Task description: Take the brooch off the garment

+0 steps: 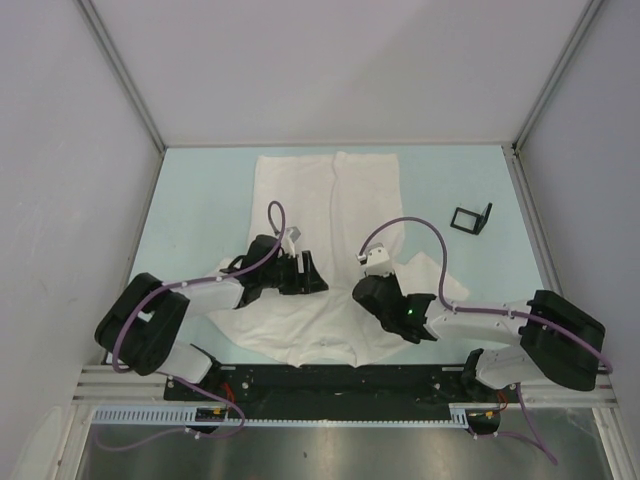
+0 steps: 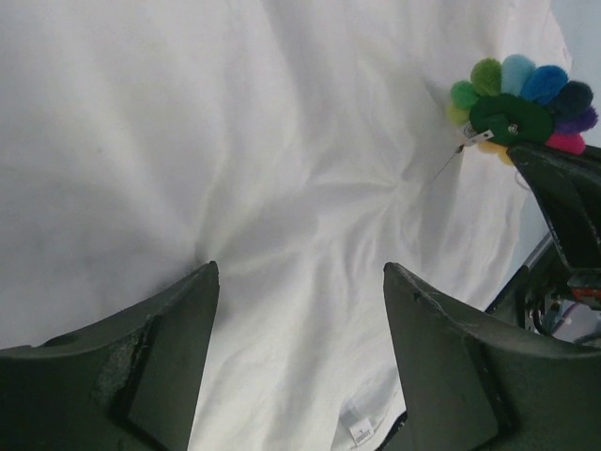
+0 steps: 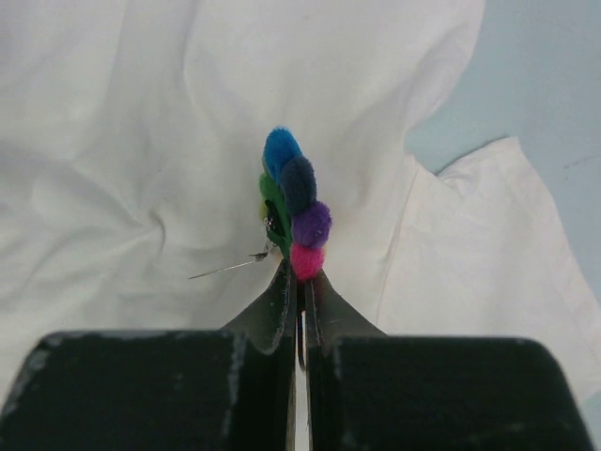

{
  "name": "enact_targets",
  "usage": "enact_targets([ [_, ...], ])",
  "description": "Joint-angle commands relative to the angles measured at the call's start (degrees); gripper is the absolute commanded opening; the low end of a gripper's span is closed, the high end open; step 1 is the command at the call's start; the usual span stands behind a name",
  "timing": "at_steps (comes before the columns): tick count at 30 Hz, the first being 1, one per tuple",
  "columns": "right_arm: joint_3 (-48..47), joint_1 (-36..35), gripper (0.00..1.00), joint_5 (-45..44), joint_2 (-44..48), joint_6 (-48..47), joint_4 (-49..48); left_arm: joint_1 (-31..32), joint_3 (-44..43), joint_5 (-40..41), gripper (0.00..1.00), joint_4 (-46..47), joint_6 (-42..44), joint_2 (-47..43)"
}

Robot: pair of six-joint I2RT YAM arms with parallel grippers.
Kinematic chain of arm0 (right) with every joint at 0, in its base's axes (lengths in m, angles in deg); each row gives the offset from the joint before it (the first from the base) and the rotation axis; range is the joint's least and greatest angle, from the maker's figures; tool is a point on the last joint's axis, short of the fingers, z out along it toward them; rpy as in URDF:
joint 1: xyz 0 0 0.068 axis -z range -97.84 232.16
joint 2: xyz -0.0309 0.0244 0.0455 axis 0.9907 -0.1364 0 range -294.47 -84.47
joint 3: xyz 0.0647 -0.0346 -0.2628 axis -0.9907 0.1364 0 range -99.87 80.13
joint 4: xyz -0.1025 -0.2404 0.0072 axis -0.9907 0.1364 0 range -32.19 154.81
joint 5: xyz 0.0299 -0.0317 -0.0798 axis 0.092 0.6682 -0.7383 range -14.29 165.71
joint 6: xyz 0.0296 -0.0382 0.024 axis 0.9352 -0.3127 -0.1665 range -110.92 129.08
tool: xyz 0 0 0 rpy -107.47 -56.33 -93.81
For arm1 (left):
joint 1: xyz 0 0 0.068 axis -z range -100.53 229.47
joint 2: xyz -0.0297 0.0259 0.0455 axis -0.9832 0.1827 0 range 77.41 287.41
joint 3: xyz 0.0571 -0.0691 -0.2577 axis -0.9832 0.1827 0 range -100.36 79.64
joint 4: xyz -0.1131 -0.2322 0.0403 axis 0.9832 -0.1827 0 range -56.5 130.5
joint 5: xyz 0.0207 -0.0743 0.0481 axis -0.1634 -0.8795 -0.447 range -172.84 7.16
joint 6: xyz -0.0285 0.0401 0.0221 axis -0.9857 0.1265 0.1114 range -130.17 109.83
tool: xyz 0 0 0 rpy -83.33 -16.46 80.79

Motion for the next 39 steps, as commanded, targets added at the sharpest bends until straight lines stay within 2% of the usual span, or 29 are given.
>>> enact_targets([
  [1,-1.9,-0.2,0.0,0.4,5.2,0.9,2.5,-0.5,-3.9,-4.1,0.76,-4.0,2.5,-4.0],
  [5,-1.9,1.4,0.0,7.3,8.4,0.4,1.7,-0.5,-5.1,-6.2,0.76,-5.5,2.1,-6.8],
  [11,-1.8,8.0,0.0,25.1,13.1,0.0,0.4,-0.5,-6.2,-12.4,0.76,-8.0,1.4,-10.0],
  [12,-1.8,9.2,0.0,31.2,13.6,0.2,0.2,-0.5,-5.6,-13.1,0.77,-8.2,1.4,-10.7],
  [17,-1.4,17.3,0.0,49.8,16.1,0.5,-1.1,-0.5,-2.3,-22.0,0.69,-5.5,-0.5,-14.4],
  [19,-1.1,18.8,0.0,57.1,16.8,0.9,-1.4,-0.4,-0.7,-24.9,0.71,-2.9,-2.2,-15.3],
  [23,-0.7,21.0,0.0,69.4,17.8,1.6,-2.7,0.2,1.3,-29.1,0.8,1.5,-3.0,-16.5],
  [27,-0.2,21.3,0.0,74.1,16.8,3.2,-6.8,1.2,2.6,-31.2,0.8,9.2,-6.2,-15.2],
  [31,0.5,21.2,0.0,76.3,16.1,4.3,-8.9,1.5,5.4,-31.3,0.67,18.5,-12.7,-14.8],
  [36,0.8,21.3,0.0,78.4,15.5,5.1,-10.1,1.5,5.2,-31.3,0.63,17.7,-11.9,-15.1],
  [39,0.8,21.3,0.0,79.0,15.2,5.2,-10.3,1.5,5.3,-31.4,0.56,18.2,-12.1,-15.4],
])
